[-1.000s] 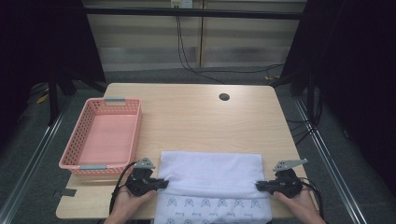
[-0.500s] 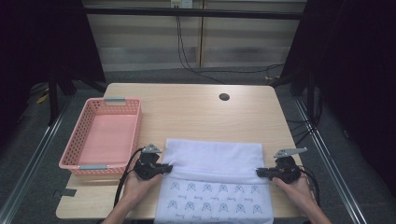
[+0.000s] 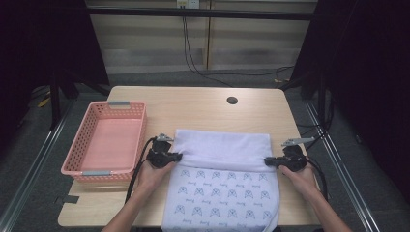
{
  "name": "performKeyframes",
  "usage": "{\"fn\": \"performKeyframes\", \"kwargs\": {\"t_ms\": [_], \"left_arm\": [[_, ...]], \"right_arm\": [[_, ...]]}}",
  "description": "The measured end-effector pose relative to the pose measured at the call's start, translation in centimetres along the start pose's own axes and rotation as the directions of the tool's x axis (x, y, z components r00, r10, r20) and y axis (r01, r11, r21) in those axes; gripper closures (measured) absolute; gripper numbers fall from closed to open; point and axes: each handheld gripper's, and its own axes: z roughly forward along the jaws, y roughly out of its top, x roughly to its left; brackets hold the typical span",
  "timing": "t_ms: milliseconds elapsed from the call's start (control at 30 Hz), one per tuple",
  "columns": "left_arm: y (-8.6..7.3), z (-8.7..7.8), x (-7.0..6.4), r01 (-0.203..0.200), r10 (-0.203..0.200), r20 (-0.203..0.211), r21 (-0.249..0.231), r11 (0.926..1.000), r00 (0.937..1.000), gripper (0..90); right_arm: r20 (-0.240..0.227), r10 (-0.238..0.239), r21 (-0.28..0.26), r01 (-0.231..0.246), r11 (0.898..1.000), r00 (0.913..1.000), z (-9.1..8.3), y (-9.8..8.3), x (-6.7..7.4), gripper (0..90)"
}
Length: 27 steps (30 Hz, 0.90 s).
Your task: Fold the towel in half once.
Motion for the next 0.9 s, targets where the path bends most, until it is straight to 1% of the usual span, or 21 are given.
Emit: {"fn": "performKeyframes", "kwargs": {"t_ms": [33, 67, 133, 200, 300, 367, 400, 500, 533, 567, 600, 667, 767, 833, 900], "left_arm": [[0.3, 0.2, 0.2, -0.004, 0.004, -0.009, 0.003, 1.0, 1.0, 87.4], [0.5, 0.3, 0.3, 0.002, -0.002, -0.021, 0.0, 1.0, 0.9998, 87.4], [1.0, 0.6, 0.7, 0.015, -0.015, -0.024, 0.008, 0.9999, 0.9996, 87.4], [1.3, 0.7, 0.9, 0.01, -0.009, -0.034, 0.011, 0.9999, 0.9994, 87.4], [1.3, 0.7, 1.2, 0.013, -0.013, -0.02, 0.009, 0.9999, 0.9997, 87.4], [1.3, 0.8, 1.1, 0.015, -0.015, -0.022, 0.008, 0.9999, 0.9996, 87.4], [1.4, 0.7, 1.1, -0.001, 0.001, -0.037, 0.019, 0.9998, 0.9993, 87.4], [1.7, 0.9, 1.1, 0.0, 0.001, -0.052, 0.016, 0.9999, 0.9986, 87.4], [1.8, 0.9, 1.2, -0.003, 0.004, -0.054, 0.021, 0.9998, 0.9985, 87.4], [1.8, 0.9, 1.3, 0.003, -0.002, -0.054, 0.022, 0.9997, 0.9985, 87.4], [1.9, 0.9, 1.5, 0.002, -0.001, -0.054, 0.022, 0.9997, 0.9985, 87.4], [1.9, 0.9, 1.7, 0.004, -0.003, -0.054, 0.019, 0.9998, 0.9986, 87.4], [1.9, 1.0, 1.8, 0.005, -0.004, -0.051, 0.013, 0.9999, 0.9987, 87.4], [1.9, 0.9, 1.8, 0.004, -0.003, -0.048, 0.015, 0.9999, 0.9988, 87.4], [1.9, 0.9, 1.8, 0.011, -0.01, -0.049, 0.012, 0.9999, 0.9987, 87.4]], "right_arm": [[0.005, -0.003, -0.003, 0.003, 1.0, 1.0, 0.2, 0.3, -0.2, 86.7], [0.005, -0.001, 0.002, 0.001, 1.0, 1.0, 0.4, 0.5, -0.4, 86.7], [0.011, -0.004, -0.002, 0.004, 1.0, 0.9999, 0.7, 1.0, -0.7, 86.7], [0.01, 0.006, -0.011, -0.006, 1.0, 0.9999, 0.9, 1.2, -1.0, 86.7], [0.012, 0.009, -0.011, -0.009, 1.0, 0.9999, 0.9, 1.2, -0.9, 86.6], [0.013, 0.002, -0.011, -0.001, 1.0, 0.9999, 1.0, 1.2, -1.0, 86.6], [0.014, 0.004, -0.011, -0.004, 1.0, 0.9999, 1.0, 1.3, -1.0, 86.6], [0.028, -0.007, -0.003, 0.007, 1.0, 0.9996, 1.3, 1.8, -1.1, 86.6], [0.035, -0.008, -0.004, 0.008, 1.0, 0.9994, 1.6, 2.1, -1.2, 86.6], [0.036, -0.007, 0.002, 0.007, 1.0, 0.9993, 1.6, 2.3, -1.2, 86.6], [0.034, -0.008, -0.004, 0.008, 1.0, 0.9994, 1.8, 2.4, -1.4, 86.5], [0.023, 0.013, -0.021, -0.012, 1.0, 0.9997, 2.0, 2.4, -1.8, 86.5], [0.022, 0.005, -0.023, -0.005, 1.0, 0.9998, 2.1, 2.5, -1.8, 86.6], [0.028, 0.005, -0.015, -0.004, 1.0, 0.9996, 2.0, 2.6, -1.8, 86.6], [0.035, 0.0, -0.009, 0.001, 1.0, 0.9994, 2.1, 2.8, -1.7, 86.5]]}}
